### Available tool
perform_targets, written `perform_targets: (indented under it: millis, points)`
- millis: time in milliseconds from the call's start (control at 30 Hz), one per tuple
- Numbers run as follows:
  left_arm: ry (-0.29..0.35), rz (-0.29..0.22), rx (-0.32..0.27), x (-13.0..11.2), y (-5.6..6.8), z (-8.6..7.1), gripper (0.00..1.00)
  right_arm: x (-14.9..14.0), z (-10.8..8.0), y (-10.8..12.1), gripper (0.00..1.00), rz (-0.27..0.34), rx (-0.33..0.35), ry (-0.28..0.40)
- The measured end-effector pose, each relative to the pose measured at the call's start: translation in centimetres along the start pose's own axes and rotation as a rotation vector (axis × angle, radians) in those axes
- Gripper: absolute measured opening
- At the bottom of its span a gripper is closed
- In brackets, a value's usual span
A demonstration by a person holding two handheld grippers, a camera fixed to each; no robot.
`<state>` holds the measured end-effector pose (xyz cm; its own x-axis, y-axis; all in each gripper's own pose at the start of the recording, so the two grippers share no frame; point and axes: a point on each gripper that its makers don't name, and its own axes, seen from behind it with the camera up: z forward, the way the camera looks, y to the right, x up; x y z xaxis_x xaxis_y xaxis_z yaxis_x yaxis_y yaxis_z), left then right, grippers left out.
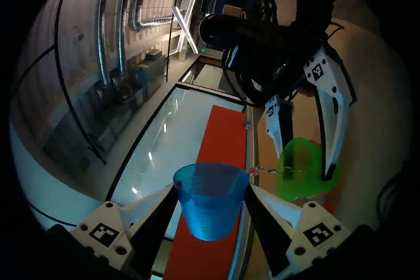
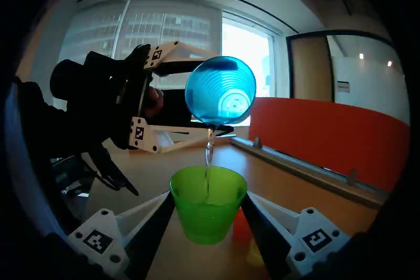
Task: Pour water
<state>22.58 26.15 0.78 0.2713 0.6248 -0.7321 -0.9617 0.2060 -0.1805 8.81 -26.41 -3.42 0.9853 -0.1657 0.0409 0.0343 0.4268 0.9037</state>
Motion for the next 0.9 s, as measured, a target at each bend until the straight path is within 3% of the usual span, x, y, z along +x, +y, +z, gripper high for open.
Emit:
perform_targets:
  millis: [900]
  points:
    - [0.003,0.106,0.007,0.37,0.29,0.20,0.85,-0.09,-0.02,0.14,0.90,-0.002,-0.003,0.001]
